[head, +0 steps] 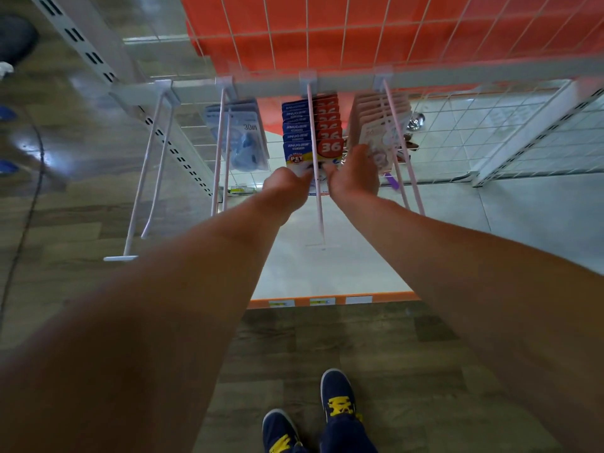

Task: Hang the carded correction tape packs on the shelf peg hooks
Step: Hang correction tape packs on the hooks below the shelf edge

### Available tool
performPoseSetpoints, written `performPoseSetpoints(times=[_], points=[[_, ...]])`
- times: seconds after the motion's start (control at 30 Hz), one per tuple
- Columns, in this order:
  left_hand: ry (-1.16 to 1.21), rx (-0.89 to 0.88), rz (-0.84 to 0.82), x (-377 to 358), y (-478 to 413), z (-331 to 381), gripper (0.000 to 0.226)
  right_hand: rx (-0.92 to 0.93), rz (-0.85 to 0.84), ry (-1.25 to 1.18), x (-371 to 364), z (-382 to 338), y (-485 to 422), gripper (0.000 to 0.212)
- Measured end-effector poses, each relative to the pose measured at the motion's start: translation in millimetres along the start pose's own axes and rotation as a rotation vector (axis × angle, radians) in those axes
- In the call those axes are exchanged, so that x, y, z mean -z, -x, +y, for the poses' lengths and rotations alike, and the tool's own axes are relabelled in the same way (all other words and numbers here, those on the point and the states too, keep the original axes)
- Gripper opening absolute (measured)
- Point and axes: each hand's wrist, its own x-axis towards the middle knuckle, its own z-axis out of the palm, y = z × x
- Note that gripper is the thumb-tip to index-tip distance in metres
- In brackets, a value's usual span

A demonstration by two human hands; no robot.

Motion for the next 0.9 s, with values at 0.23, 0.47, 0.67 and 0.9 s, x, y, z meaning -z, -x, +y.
performPoseSetpoints(times=[0.23,0.47,0.67,0.9], points=[[-0.42,-0.235,0.048,30,48,-5,0.034,0.175,-0.064,0.195,42,7,58,0.037],[-0.695,-0.404,-0.007,76,143,26,0.047,0.346,-0.147,0.393,100,-42,140,0.038],[-0.74,-0.565,0.055,121,231,63,0.035,0.487,-0.049,0.222,164,-99,198,0.04],[-0.823,-0.682,0.183,187,297,115,0.029,0.568,0.002,0.13,247,-158,227,0.025]])
